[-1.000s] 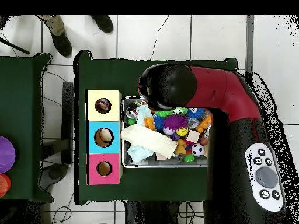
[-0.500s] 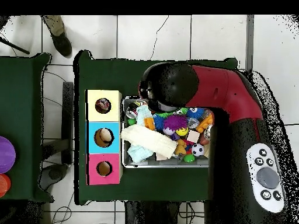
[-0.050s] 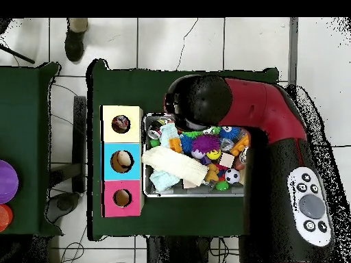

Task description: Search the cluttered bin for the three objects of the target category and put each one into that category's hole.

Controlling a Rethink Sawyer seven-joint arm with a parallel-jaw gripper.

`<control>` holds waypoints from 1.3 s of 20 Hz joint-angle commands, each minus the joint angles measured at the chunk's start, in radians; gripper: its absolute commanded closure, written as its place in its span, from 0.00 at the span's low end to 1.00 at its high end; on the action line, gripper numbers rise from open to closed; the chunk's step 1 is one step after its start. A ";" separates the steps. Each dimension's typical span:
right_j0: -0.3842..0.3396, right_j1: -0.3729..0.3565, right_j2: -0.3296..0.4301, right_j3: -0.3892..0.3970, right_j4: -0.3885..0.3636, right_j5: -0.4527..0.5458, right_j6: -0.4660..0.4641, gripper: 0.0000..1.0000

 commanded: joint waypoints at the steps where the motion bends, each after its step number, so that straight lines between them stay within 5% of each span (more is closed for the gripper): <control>1: 0.022 0.080 -0.036 0.118 -0.031 -0.087 0.136 0.00; 26: 0.084 0.122 -0.114 0.209 0.016 -0.304 0.215 0.00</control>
